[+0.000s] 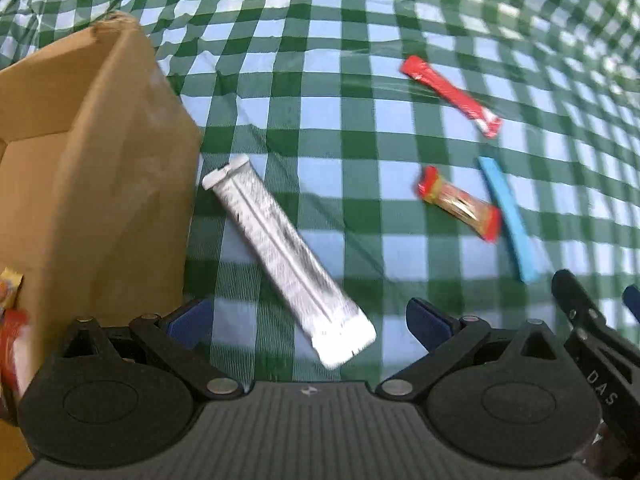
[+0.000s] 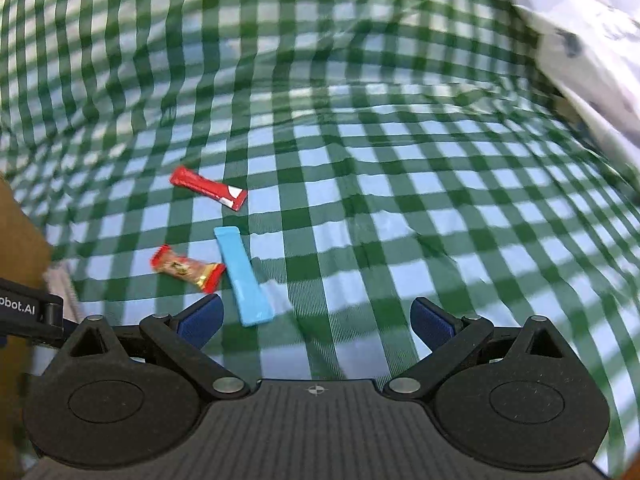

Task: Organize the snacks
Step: 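Grasp the white bar with the left tool while the right tool grasps the blue stick, then carry the white bar and blue stick over the box with both tools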

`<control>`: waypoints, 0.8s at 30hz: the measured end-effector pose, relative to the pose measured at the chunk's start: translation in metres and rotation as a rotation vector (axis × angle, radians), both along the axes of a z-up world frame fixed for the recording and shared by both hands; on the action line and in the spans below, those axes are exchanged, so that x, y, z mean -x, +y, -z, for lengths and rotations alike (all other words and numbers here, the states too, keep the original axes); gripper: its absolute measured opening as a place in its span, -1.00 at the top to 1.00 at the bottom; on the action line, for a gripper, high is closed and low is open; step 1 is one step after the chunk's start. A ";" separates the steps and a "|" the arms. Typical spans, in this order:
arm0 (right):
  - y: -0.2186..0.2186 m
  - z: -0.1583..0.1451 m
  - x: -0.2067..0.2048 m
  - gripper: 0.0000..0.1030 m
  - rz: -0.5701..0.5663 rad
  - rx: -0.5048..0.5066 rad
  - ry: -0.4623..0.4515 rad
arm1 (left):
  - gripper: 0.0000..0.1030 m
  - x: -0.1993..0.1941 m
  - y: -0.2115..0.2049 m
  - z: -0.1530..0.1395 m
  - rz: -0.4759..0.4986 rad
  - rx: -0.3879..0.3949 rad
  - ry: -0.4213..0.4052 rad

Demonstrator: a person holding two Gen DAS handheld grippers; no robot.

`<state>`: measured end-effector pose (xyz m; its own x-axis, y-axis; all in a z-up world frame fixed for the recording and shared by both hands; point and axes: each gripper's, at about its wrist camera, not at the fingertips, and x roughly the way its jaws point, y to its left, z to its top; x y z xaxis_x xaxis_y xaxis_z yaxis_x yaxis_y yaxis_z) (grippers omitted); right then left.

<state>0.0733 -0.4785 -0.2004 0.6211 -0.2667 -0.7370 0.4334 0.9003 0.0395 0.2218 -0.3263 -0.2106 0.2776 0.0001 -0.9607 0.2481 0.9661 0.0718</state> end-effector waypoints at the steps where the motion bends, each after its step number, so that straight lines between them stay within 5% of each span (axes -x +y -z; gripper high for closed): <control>1: -0.002 0.005 -0.009 -0.93 -0.014 0.006 0.002 | -0.99 -0.007 -0.002 0.009 -0.008 -0.003 0.009; 8: 0.002 0.050 -0.058 -0.95 -0.162 0.068 0.068 | -1.00 -0.033 0.004 0.042 -0.108 0.039 0.051; 11: 0.001 0.058 -0.059 -0.97 -0.180 0.077 0.004 | -1.00 -0.033 0.003 0.040 -0.097 0.041 0.049; 12: 0.000 0.058 -0.057 -0.76 -0.191 0.069 -0.013 | -0.83 -0.032 0.005 0.038 -0.104 0.039 0.043; 13: 0.000 0.056 -0.055 -0.22 -0.211 0.062 -0.037 | -0.67 -0.030 0.007 0.033 -0.114 0.048 0.022; 15: 0.004 0.051 -0.050 0.57 -0.251 0.068 -0.056 | 0.28 -0.024 0.004 0.020 -0.088 0.060 -0.014; 17: 0.005 0.049 -0.048 0.89 -0.254 0.057 -0.040 | 0.64 -0.023 0.007 0.015 -0.069 0.100 0.031; 19: 0.003 0.045 -0.045 0.93 -0.227 0.040 -0.028 | 0.90 -0.018 0.012 0.005 -0.054 0.125 0.044; 24: 0.007 0.003 -0.009 0.93 -0.124 -0.001 -0.113 | 0.93 0.014 0.030 -0.035 0.023 0.179 -0.010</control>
